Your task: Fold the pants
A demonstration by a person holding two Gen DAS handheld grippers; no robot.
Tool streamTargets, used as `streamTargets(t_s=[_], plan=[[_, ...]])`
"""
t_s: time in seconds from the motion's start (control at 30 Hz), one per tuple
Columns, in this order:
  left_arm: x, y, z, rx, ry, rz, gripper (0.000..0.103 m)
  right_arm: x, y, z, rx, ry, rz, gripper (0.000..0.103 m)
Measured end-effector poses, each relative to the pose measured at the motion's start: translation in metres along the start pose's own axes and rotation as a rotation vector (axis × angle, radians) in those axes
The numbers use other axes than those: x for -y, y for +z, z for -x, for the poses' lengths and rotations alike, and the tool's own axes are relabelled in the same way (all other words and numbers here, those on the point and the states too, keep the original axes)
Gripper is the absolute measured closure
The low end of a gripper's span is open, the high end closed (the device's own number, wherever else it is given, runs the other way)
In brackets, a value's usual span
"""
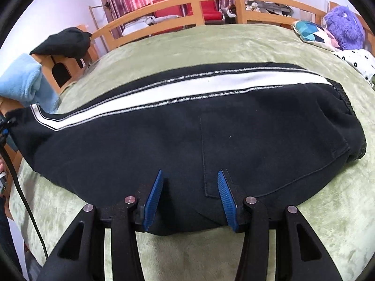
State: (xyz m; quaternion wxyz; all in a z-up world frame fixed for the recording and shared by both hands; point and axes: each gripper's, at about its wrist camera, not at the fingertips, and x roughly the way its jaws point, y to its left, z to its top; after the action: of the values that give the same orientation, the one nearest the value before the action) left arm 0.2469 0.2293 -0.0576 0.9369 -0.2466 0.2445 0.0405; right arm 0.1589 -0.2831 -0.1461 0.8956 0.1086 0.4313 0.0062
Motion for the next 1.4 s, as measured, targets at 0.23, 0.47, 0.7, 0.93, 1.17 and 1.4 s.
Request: streamTargets(t_s=[0.23, 0.47, 0.7, 0.93, 1.17, 1.4], plan=[[0.102, -0.023, 0.008, -0.044, -0.143, -0.137, 0.091, 0.021, 0.009, 0.030, 0.072, 0.007, 0.003, 0.055], [0.189, -0.080, 0.005, -0.142, -0.234, -0.265, 0.091, 0.056, 0.008, 0.044, 0.090, 0.013, -0.033, 0.055], [0.264, -0.170, -0.004, -0.321, -0.347, -0.378, 0.091, 0.084, -0.002, 0.053, 0.096, -0.007, -0.061, 0.055], [0.278, -0.246, -0.036, -0.457, -0.233, -0.501, 0.091, 0.097, -0.008, 0.054, 0.078, -0.027, -0.065, 0.055], [0.251, -0.257, -0.046, -0.526, -0.262, -0.443, 0.091, 0.092, -0.004, 0.049, 0.079, -0.041, -0.047, 0.055], [0.269, -0.242, -0.025, -0.454, -0.284, -0.482, 0.090, 0.090, -0.001, 0.052, 0.091, -0.033, -0.060, 0.055]])
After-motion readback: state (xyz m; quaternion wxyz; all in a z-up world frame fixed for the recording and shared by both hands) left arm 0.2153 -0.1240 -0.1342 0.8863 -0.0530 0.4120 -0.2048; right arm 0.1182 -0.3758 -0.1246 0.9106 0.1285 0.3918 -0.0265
